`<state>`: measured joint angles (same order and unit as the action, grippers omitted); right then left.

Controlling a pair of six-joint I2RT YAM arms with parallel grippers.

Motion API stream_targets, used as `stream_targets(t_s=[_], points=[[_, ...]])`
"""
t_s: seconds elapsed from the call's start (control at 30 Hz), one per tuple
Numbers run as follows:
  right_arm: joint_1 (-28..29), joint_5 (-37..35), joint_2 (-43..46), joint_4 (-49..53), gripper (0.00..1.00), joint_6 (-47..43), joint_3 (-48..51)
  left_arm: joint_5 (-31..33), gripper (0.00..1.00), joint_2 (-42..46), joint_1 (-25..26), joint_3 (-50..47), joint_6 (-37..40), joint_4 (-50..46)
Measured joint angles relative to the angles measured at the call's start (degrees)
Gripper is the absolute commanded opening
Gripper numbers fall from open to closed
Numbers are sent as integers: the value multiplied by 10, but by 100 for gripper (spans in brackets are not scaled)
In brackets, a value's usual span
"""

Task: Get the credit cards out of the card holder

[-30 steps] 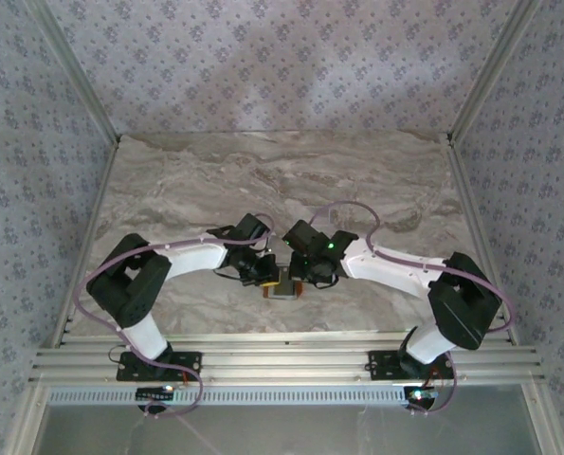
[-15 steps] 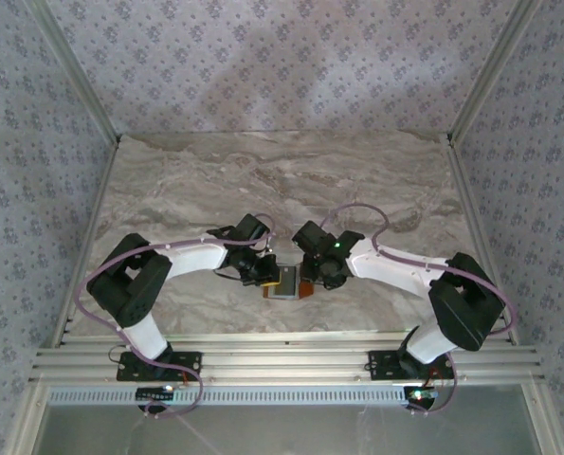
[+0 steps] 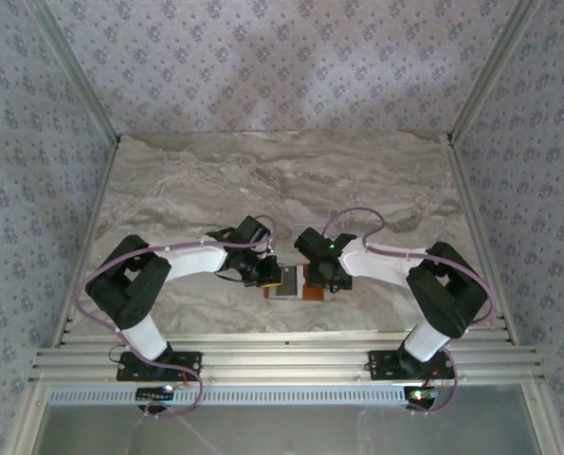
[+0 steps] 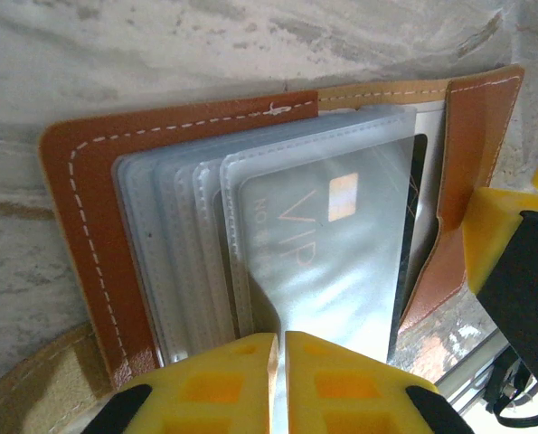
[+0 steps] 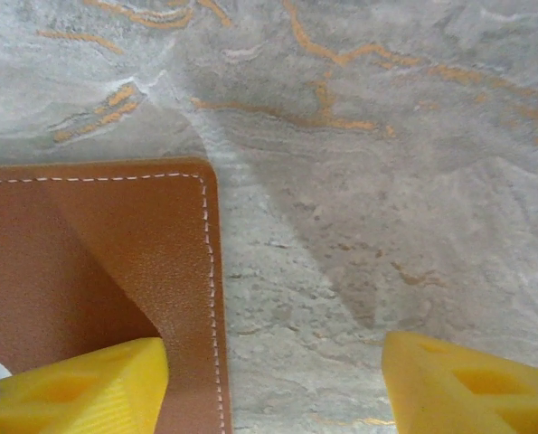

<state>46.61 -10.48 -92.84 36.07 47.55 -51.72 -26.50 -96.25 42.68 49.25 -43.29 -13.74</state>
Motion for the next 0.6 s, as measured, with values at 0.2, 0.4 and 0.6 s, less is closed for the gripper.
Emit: stream_targets(t_s=[0.2,0.4,0.6], points=[[3,-7,16,26,67,-1,-4,9,15,5,2,1,-1,-12],[2,19,89,30,63,-3,-12,33,15,8,7,15,6,-46],[-5,67,127,9,50,-7,-22,41,15,8,9,20,13,-65]])
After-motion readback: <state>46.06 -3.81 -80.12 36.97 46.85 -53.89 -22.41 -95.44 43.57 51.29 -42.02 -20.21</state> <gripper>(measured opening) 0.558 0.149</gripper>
